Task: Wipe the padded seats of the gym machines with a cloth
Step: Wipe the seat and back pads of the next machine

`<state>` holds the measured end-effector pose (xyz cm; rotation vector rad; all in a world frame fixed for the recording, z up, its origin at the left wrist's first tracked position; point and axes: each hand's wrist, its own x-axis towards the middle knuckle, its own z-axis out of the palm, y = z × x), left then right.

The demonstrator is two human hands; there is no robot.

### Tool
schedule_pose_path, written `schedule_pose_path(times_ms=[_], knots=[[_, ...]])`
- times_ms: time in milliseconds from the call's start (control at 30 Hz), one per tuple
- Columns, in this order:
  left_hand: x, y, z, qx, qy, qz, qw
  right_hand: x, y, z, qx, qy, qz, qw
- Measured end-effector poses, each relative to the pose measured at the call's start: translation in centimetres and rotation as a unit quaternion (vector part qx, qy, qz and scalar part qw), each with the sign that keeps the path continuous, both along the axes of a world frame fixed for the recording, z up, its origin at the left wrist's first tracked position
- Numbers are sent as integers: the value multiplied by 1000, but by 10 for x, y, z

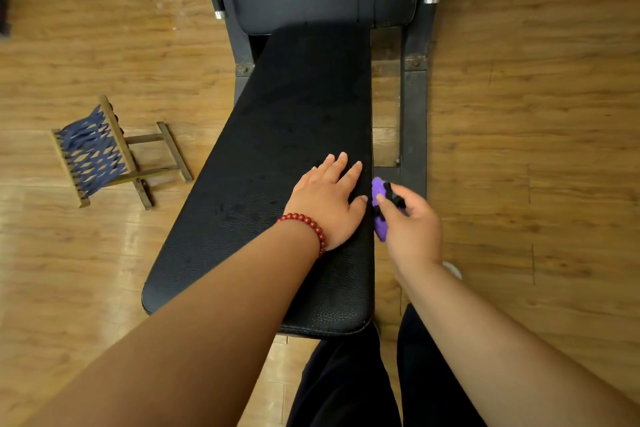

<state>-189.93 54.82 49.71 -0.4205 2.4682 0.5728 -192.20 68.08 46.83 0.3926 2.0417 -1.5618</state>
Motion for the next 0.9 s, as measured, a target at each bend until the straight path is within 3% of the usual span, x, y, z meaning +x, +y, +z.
schedule_pose_path(times_ms=[233,467,900], knots=[[-28,-5,-4,-61,62,9,996,-10,-7,-2,17,-2,8,1000],[-36,-12,-22,-18,-1,9,1000,-29,-13,-8,16,-10,19,1000],[-37,-11,-27,-27,-5,21,999,-40,-19,-18,4,-27,11,1000]])
